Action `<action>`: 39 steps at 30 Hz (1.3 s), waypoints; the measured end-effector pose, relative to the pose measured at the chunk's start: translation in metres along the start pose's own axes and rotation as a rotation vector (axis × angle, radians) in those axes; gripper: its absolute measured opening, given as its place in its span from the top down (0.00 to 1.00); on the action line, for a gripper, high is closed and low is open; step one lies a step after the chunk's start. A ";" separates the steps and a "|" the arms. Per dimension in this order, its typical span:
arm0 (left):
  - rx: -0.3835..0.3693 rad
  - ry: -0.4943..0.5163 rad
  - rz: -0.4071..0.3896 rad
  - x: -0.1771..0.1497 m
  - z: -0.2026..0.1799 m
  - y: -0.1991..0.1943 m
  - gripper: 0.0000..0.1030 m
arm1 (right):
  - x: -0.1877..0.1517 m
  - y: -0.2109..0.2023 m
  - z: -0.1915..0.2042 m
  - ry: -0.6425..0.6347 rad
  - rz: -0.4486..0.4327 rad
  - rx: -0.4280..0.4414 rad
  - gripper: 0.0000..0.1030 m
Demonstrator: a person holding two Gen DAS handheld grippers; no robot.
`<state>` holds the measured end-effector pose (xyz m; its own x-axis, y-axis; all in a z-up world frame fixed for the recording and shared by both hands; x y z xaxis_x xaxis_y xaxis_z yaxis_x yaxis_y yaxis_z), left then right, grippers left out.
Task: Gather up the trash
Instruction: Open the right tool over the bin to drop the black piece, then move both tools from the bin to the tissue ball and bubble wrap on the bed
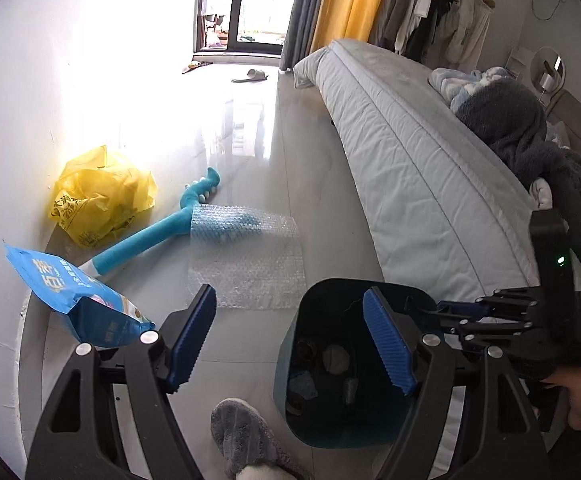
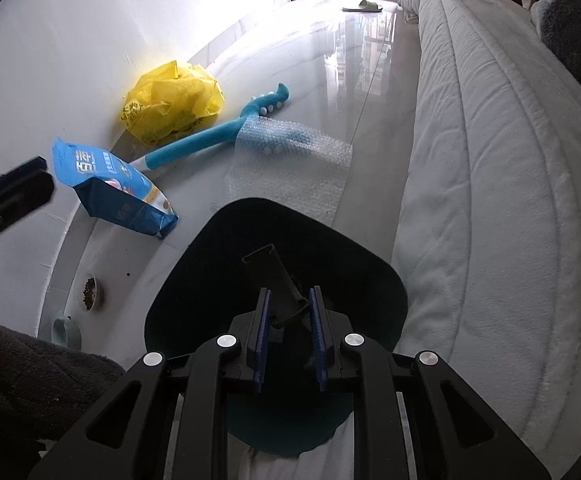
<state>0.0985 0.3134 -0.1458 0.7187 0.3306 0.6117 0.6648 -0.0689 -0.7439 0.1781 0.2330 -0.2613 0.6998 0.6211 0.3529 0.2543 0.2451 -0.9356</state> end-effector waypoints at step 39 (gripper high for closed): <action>-0.076 0.079 -0.185 0.043 -0.031 -0.058 0.24 | -0.030 0.043 0.027 -0.103 0.133 -0.047 0.44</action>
Point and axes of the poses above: each gripper's, at about its wrist camera, not at the fingertips, and y roughly the way its jaws point, z to its left, x to its top, the point moved 6 cm from there along y, roughly the way its jaws point, and after that the axes turned 8 degrees about -x, right-handed, at the moved point
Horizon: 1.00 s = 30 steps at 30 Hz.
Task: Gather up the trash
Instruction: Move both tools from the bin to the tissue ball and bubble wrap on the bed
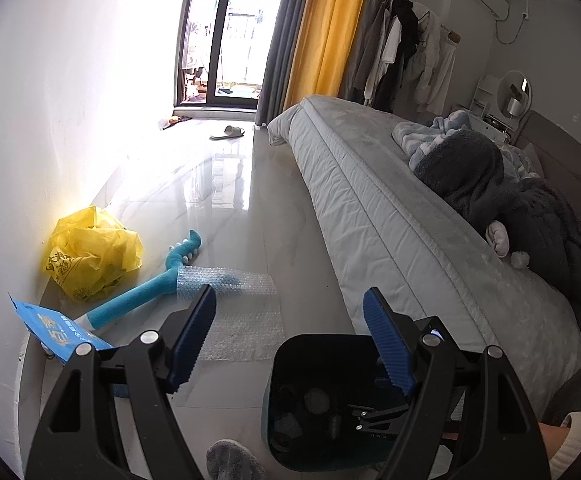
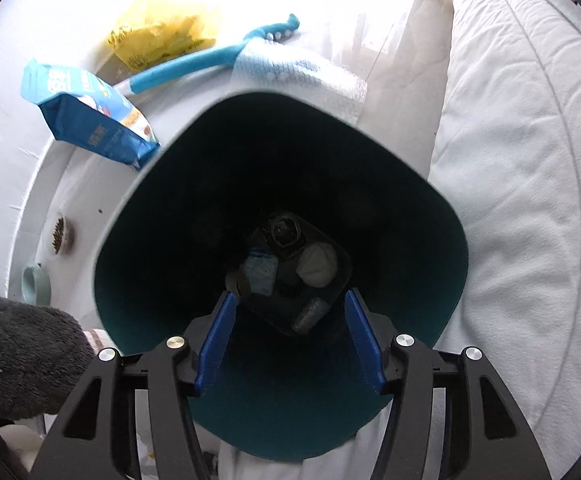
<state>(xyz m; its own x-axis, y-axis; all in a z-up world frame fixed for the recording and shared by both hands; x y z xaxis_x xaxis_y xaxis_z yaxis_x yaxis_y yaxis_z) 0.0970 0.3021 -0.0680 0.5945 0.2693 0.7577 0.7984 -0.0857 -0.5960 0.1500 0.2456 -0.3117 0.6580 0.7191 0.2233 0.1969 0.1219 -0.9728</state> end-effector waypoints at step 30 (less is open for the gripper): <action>-0.180 0.163 -0.115 0.063 -0.182 0.038 0.10 | -0.028 -0.186 -0.189 0.305 -0.494 -0.120 0.22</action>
Point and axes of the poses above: each gripper's, at about its wrist camera, not at the fingertips, and y roughly the way its jaws point, z to its left, x to its top, the point moved 6 cm from there along y, roughly the way its jaws point, and after that the axes turned 8 degrees about -x, right-handed, at the moved point
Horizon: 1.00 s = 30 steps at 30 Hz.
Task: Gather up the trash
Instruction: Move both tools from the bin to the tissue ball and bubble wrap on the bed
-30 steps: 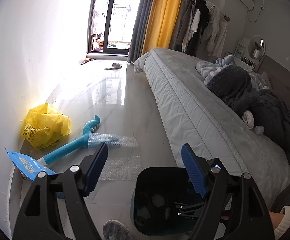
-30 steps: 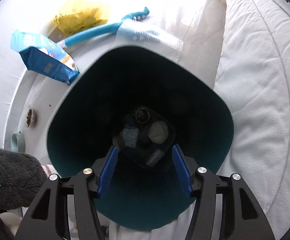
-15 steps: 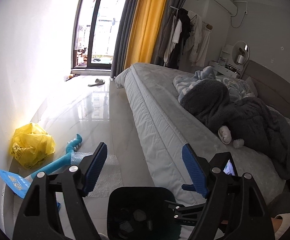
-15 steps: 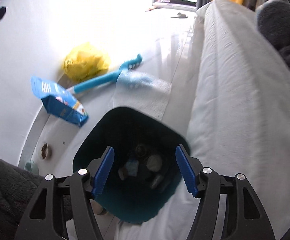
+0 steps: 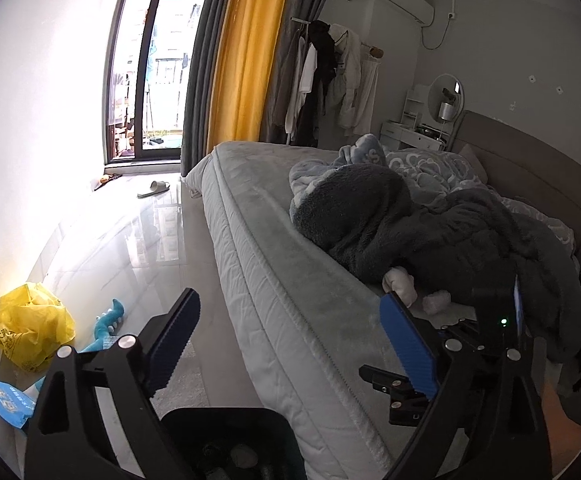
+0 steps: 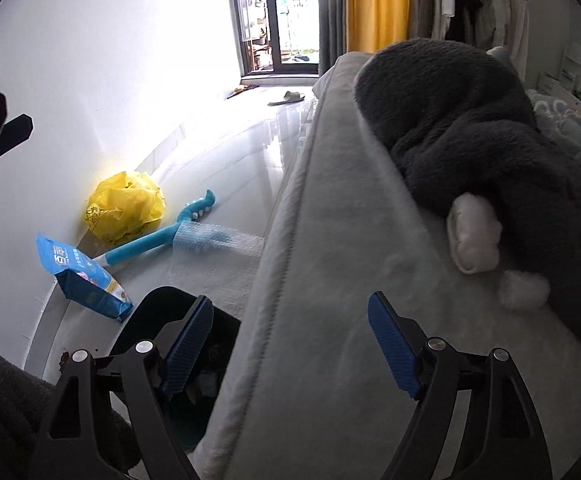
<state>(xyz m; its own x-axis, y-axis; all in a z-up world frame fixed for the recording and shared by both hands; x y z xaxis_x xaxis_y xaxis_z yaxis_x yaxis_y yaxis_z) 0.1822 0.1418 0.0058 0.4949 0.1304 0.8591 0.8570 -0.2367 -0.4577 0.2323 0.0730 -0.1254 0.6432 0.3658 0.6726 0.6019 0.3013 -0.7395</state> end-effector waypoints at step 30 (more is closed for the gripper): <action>-0.106 -0.004 0.082 0.005 -0.056 0.110 0.06 | -0.023 0.021 -0.165 0.141 -0.016 -0.173 0.12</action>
Point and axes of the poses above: each gripper's, at about its wrist camera, not at the fingertips, and y roughly the way its jaws point, z to its left, x to its top, the point moved 6 cm from there along y, roughly the way its jaws point, and after that the axes turned 8 degrees about -x, right-handed, at the moved point
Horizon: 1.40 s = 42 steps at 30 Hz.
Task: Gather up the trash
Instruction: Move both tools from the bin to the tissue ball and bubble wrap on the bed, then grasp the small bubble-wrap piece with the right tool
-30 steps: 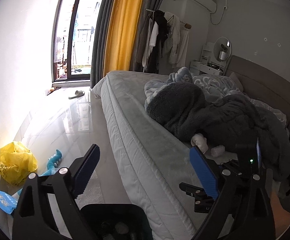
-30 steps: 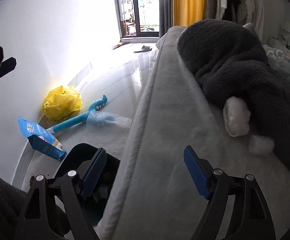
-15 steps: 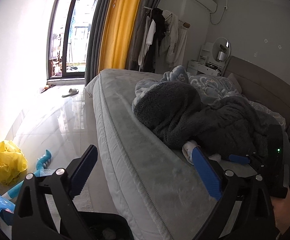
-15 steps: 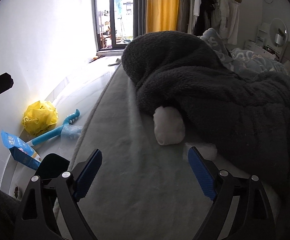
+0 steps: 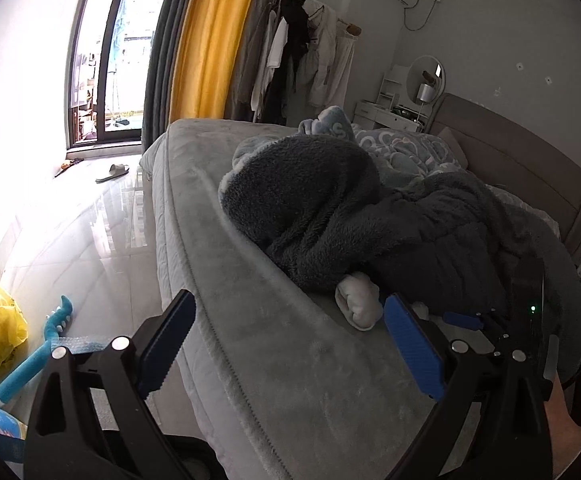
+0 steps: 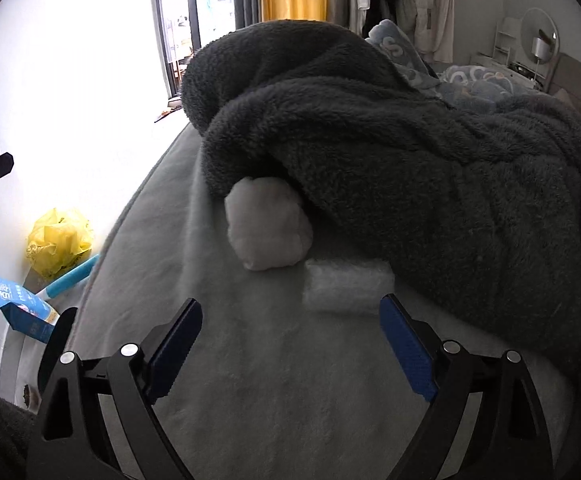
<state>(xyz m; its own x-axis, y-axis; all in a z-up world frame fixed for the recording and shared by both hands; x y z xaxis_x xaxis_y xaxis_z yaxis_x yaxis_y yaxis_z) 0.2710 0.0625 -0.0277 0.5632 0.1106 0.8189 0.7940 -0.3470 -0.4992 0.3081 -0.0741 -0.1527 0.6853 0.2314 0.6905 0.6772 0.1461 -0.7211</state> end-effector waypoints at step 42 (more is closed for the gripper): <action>-0.170 -0.066 0.235 -0.030 -0.050 0.164 0.19 | -0.007 0.030 -0.039 0.073 0.001 0.089 0.40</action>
<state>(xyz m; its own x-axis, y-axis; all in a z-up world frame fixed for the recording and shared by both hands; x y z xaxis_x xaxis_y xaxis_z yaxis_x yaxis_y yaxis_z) 0.3727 -0.0447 -0.1200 0.7451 0.0672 0.6636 0.5934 -0.5210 -0.6135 0.3343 -0.1090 -0.1771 0.7058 0.1610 0.6899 0.6525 0.2315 -0.7215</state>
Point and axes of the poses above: each gripper's, at about its wrist camera, not at the fingertips, and y roughly the way its jaws point, z to its left, x to its top, the point moved 6 cm from there along y, roughly the way its jaws point, and after that the axes turned 8 degrees about -x, right-handed, at the moved point
